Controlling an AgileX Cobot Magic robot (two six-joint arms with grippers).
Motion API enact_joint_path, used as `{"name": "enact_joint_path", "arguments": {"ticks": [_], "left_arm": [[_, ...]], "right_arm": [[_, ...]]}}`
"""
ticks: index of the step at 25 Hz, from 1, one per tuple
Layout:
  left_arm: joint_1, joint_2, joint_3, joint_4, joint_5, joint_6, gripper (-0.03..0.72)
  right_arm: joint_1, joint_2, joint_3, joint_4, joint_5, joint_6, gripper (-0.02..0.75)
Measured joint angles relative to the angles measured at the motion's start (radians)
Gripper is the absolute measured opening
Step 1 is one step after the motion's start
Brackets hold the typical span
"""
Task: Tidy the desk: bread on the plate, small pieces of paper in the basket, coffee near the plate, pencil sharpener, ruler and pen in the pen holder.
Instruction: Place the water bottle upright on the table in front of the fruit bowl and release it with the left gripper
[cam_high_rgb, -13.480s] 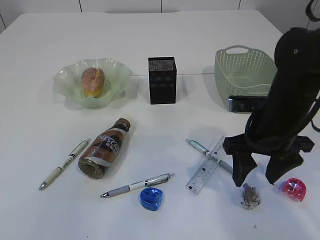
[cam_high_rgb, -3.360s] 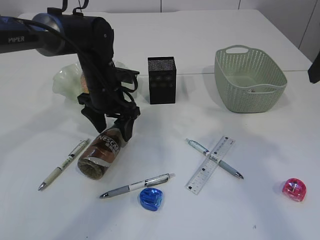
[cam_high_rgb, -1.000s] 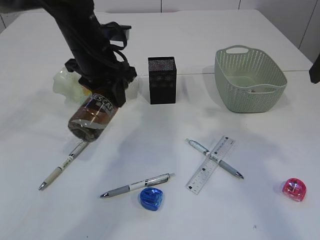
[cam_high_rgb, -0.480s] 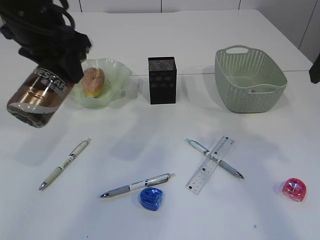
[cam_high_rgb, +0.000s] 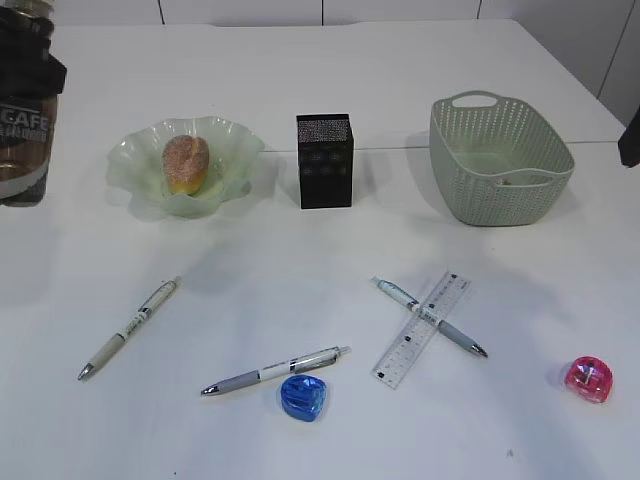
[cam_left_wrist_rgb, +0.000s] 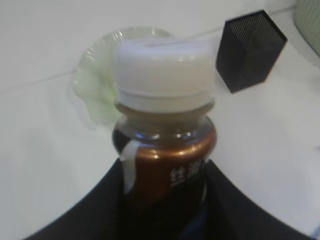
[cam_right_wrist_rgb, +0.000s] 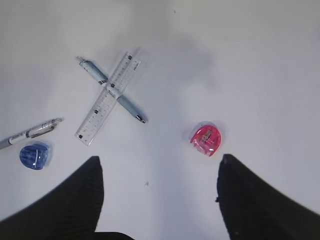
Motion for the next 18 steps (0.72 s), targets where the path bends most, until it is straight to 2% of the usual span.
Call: {"name": "enact_joint_path", "arguments": {"ticks": [4,10,12,18], "left_arm": [[0.031,-0.035,0.182,0.027,-0.315,0.0,0.269],[0.035,-0.017,0.408,0.049,-0.804,0.0,0.268],[0.035,0.023,0.437,0.044,-0.933,0.004,0.268],[0.035,0.195,0.443,0.001,-1.167,0.008,0.268]], "right_arm": [[0.0,0.0,0.0,0.0,0.0,0.0,0.551],[0.0,0.0,0.0,0.0,0.0,0.0,0.551],[0.0,0.0,0.0,0.0,0.0,0.0,0.551],[0.0,0.0,0.0,-0.026,0.0,0.0,0.551]]}}
